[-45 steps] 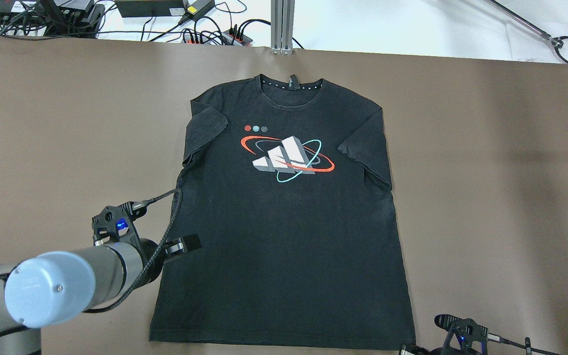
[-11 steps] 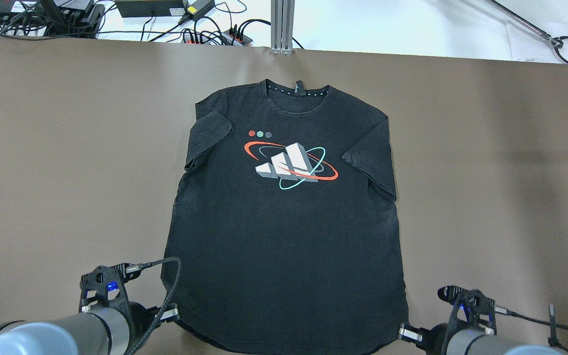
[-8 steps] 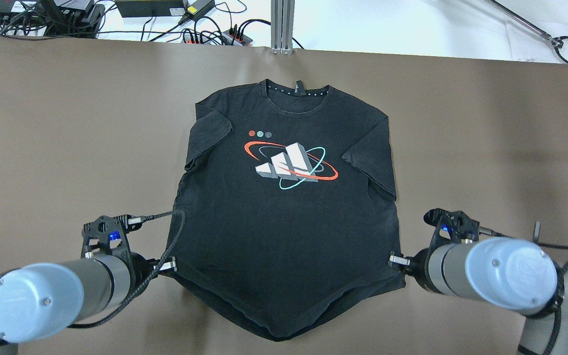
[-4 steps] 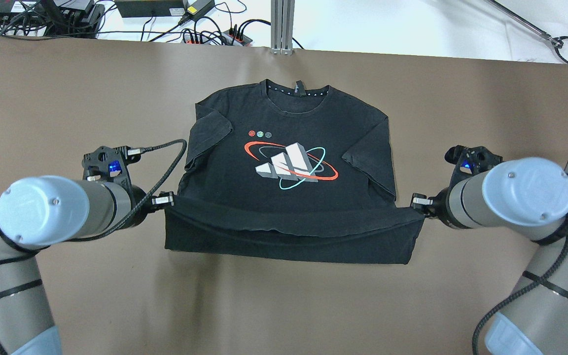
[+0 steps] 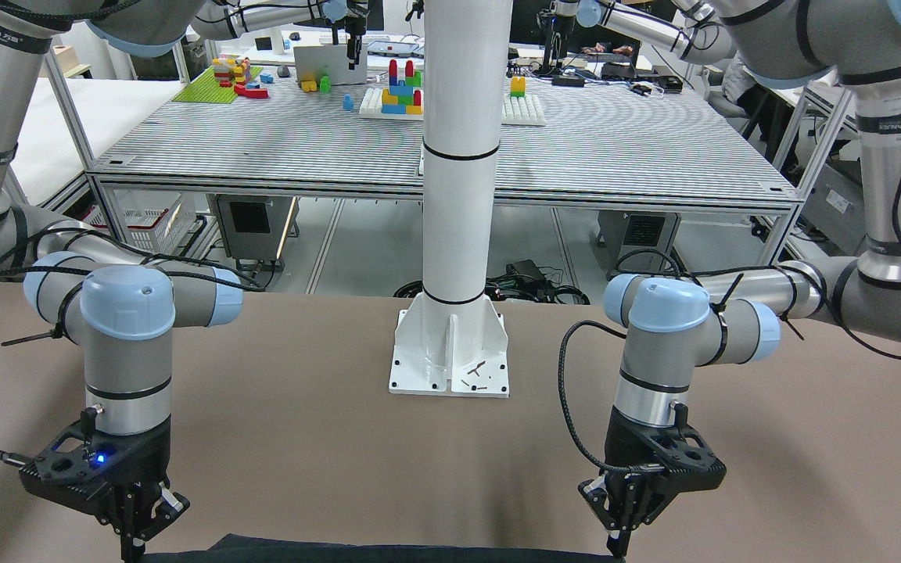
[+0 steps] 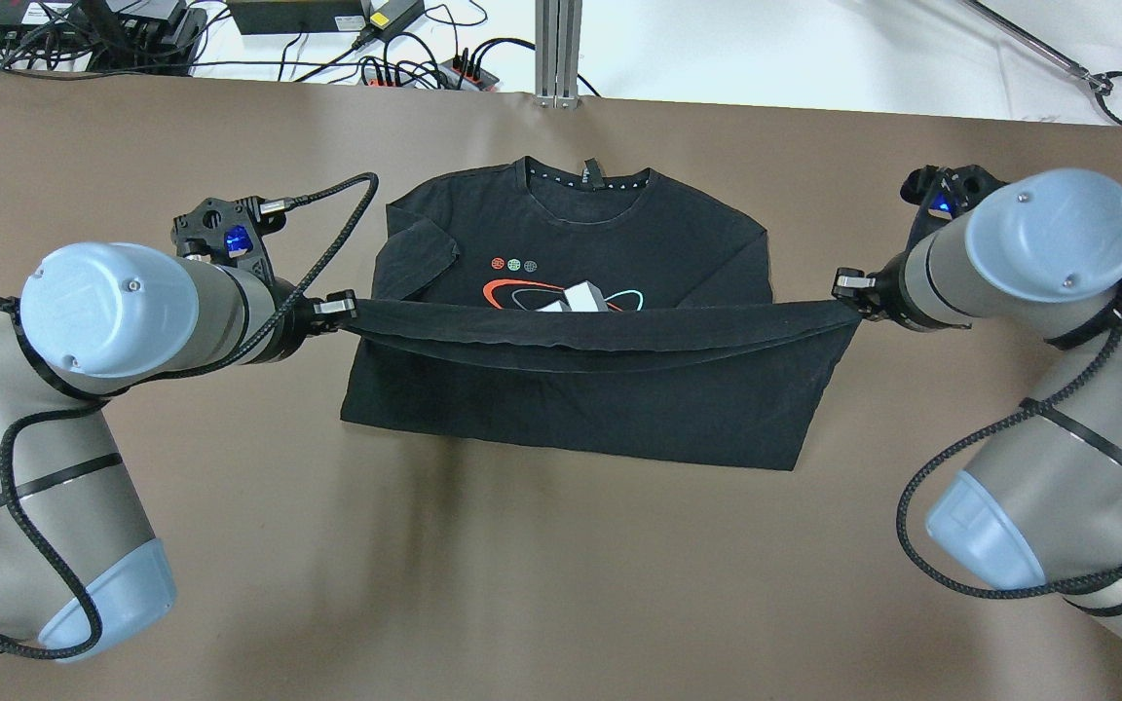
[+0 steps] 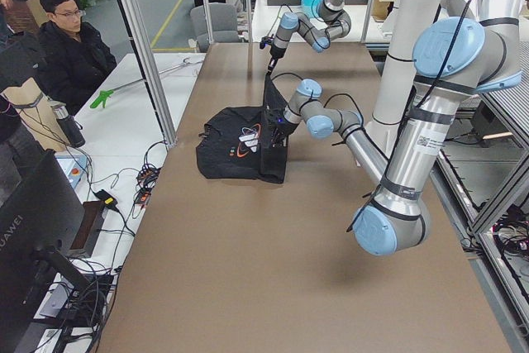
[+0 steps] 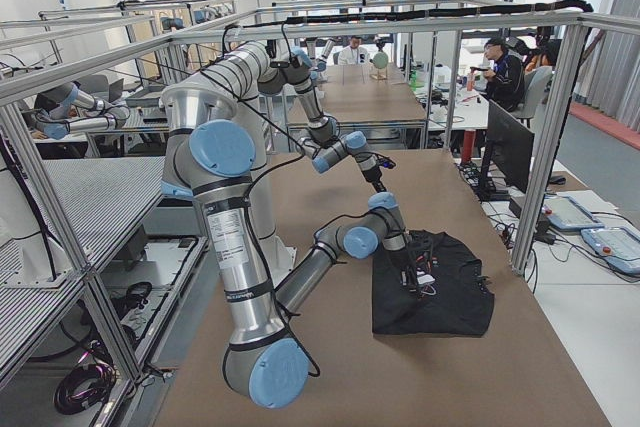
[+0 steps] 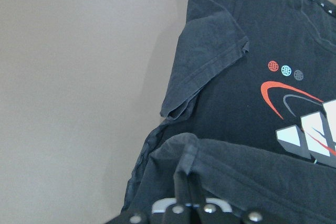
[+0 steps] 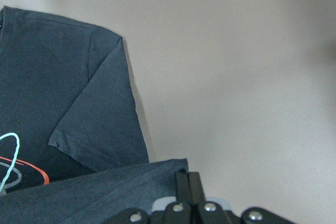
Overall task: Fold clothes
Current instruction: 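Lift the hem with both grippers and carry it toward the collar, then lay the hem down near the collar with both grippers, then open the right gripper and draw it back toward the robot, then grasp the folded shirt's near corner with the right gripper and rotate it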
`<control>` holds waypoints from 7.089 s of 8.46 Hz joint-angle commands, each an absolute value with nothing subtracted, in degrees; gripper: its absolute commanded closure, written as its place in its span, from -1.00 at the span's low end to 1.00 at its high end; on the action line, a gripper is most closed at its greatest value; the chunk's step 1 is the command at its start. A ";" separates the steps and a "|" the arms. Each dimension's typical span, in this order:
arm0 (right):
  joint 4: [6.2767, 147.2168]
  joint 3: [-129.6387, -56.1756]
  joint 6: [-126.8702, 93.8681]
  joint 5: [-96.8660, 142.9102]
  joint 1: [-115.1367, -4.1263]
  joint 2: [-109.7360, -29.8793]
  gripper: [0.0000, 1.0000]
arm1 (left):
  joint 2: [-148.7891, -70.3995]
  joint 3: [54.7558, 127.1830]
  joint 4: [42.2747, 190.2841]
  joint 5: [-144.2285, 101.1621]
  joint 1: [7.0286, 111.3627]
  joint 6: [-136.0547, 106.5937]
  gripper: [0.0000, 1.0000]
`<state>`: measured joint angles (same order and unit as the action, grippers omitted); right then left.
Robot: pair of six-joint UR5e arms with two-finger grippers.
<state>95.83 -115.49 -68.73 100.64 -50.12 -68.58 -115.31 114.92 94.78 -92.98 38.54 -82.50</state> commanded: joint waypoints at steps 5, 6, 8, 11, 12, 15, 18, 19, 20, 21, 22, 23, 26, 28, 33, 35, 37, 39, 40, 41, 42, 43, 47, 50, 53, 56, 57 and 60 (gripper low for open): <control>86.60 -96.35 -64.33 98.09 -54.84 -58.18 1.00 | -124.52 102.43 95.27 -96.50 46.05 -77.61 1.00; 86.05 -95.46 -64.34 98.09 -54.76 -58.10 1.00 | -126.80 98.22 97.19 -96.50 46.14 -77.35 1.00; 84.48 -91.00 -64.51 98.00 -54.76 -55.74 1.00 | -129.62 88.99 104.90 -96.59 47.02 -77.34 1.00; 74.99 -82.64 -65.82 98.00 -54.76 -54.76 1.00 | -134.64 77.04 110.63 -102.11 51.14 -76.04 1.00; 74.27 -80.53 -67.40 98.00 -54.76 -53.54 1.00 | -135.34 72.47 115.00 -102.56 52.54 -75.16 1.00; 74.27 -78.75 -73.19 97.91 -54.76 -51.16 0.94 | -135.53 68.29 118.83 -103.54 53.26 -73.83 0.98; 72.18 -74.46 -75.57 96.52 -54.06 -49.39 0.79 | -135.35 66.28 119.18 -103.54 53.26 -73.30 0.89; 69.64 -72.27 -76.98 94.59 -53.18 -49.39 0.70 | -135.26 65.23 121.35 -103.62 53.26 -73.39 0.77; 69.17 -71.99 -77.78 94.40 -52.91 -49.92 0.64 | -135.44 63.47 122.59 -103.71 53.17 -73.39 0.55; 68.73 -71.63 -78.31 94.39 -52.91 -49.92 0.26 | -135.35 62.50 124.09 -104.49 53.26 -73.39 0.34; 68.47 -71.72 -82.31 94.39 -52.82 -49.49 -0.13 | -135.35 61.62 125.06 -104.76 53.26 -73.39 0.24; 68.47 -71.72 -85.05 94.39 -52.82 -49.31 -0.22 | -135.26 61.52 125.07 -104.85 53.26 -73.39 0.13; 68.47 -86.04 -85.96 96.14 -50.91 -59.52 -0.22 | -135.35 61.78 125.16 -104.85 52.91 -73.65 -0.08; 68.12 -93.50 -86.31 96.15 -47.48 -66.35 -0.25 | -135.44 62.23 125.16 -104.85 53.00 -73.92 -0.14; 62.62 -96.51 -98.24 95.54 -39.83 -73.99 -0.27 | -136.84 62.93 124.46 -104.68 52.82 -74.18 -0.14; 60.56 -96.59 -100.19 95.19 -38.32 -74.27 -0.27 | -137.72 62.93 124.37 -104.59 52.74 -74.44 -0.14; 60.56 -96.16 -103.00 95.10 -37.01 -74.09 -0.27 | -138.16 62.93 124.37 -104.41 52.73 -74.44 -0.15; 60.47 -96.06 -103.01 93.70 -36.04 -74.27 -0.27 | -138.25 63.02 124.37 -104.41 52.73 -74.53 -0.15; 60.47 -96.15 -103.27 92.73 -35.51 -74.18 -0.13 | -138.25 62.93 124.37 -104.41 52.73 -74.53 -0.14; 60.47 -96.07 -103.18 92.72 -35.51 -74.18 0.15 | -138.16 62.93 124.37 -104.24 52.73 -74.44 -0.14; 60.47 -96.15 -103.27 92.72 -35.51 -74.18 0.73 | -138.16 63.02 124.37 -104.06 52.73 -74.53 -0.15; 60.47 -96.41 -103.27 92.72 -35.51 -74.18 1.00 | -138.08 63.02 124.37 -103.89 52.73 -74.53 -0.14; 63.61 -112.35 -103.36 96.92 -33.59 -84.51 1.00 | -138.08 63.02 124.37 -103.80 52.65 -74.71 -0.15; 70.22 -123.55 -107.58 103.40 -21.14 -85.96 1.00 | -138.16 63.02 124.45 -103.89 51.95 -74.71 -0.15; 70.22 -125.95 -107.58 121.77 -13.12 -86.04 1.00 | -138.25 63.10 124.45 -104.50 51.68 -74.71 -0.15; 70.31 -125.77 -107.49 121.73 -4.84 -87.81 0.00 | -138.08 66.34 124.45 -104.59 47.83 -77.16 -0.15; 70.31 -125.68 -107.58 121.38 -3.79 -87.37 -0.89 | -137.38 69.40 124.37 -104.50 45.46 -79.43 -0.20; 70.31 -125.60 -107.75 119.02 -8.41 -86.93 -0.90 | -132.30 78.10 124.37 -104.41 40.88 -82.09 -0.43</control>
<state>70.32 -125.72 -107.65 121.08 -5.09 -87.31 -136.06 72.04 124.37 -104.50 43.87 -80.66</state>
